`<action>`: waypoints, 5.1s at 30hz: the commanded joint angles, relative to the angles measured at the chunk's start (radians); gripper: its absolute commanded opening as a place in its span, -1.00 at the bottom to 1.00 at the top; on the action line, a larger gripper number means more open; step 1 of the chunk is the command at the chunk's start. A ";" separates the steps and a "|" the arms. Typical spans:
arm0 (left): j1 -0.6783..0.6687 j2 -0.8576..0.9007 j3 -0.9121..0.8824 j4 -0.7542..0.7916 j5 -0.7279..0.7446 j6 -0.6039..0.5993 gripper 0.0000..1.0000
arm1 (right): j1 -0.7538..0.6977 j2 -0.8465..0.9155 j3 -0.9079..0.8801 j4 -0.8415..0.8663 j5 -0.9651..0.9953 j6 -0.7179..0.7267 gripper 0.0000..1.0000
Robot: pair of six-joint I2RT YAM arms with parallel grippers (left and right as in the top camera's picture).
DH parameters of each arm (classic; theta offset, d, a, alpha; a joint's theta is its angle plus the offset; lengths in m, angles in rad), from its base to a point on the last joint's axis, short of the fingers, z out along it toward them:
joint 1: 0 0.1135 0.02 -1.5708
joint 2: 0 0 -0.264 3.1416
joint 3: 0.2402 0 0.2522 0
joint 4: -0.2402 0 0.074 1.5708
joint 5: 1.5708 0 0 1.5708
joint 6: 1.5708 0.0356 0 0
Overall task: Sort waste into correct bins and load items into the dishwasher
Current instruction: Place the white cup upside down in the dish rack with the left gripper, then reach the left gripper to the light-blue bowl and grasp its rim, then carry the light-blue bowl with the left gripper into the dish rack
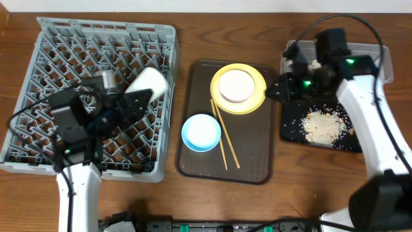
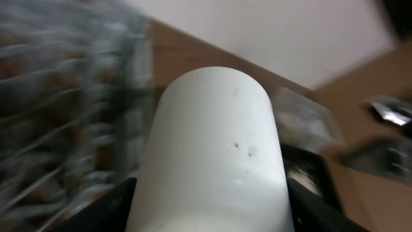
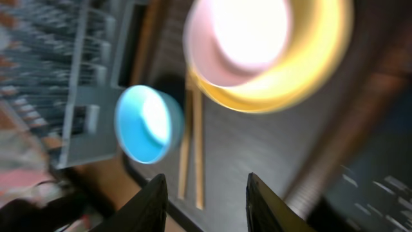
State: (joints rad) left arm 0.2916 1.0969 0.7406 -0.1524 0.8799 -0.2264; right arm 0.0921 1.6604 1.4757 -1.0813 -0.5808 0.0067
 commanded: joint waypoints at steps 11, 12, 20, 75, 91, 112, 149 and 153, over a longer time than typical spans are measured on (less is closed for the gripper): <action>0.116 -0.098 0.239 -0.619 -0.695 0.058 -0.84 | -0.149 -0.124 0.008 -0.168 0.258 -0.027 -0.28; 0.116 -0.098 0.247 -0.645 -0.727 0.058 -0.83 | -0.154 -0.124 0.008 -0.170 0.258 -0.027 -0.29; 0.116 -0.016 0.247 -0.700 -0.792 0.059 -0.81 | -0.158 -0.124 0.008 -0.174 0.258 -0.027 -0.29; 0.117 0.303 0.377 -0.720 -0.693 0.058 0.77 | -0.158 -0.124 0.008 -0.212 0.259 -0.027 -0.24; -0.313 0.064 0.388 -0.781 -0.658 -0.040 0.81 | -0.158 -0.124 0.008 -0.218 0.259 -0.031 0.03; -0.946 0.531 0.387 -0.496 -0.822 -0.037 0.45 | -0.159 -0.124 0.008 -0.214 0.260 -0.031 0.39; -0.976 0.492 0.541 -0.594 -0.840 -0.037 -0.85 | -0.158 -0.124 0.008 -0.221 0.260 -0.031 0.36; -0.907 0.421 0.541 -0.599 -0.838 -0.037 -0.85 | -0.158 -0.124 0.008 -0.221 0.259 -0.031 0.36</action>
State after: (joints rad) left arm -0.6605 1.5543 1.2667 -0.7403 0.0525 -0.2619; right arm -0.0597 1.5543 1.4761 -1.3006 -0.3206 -0.0154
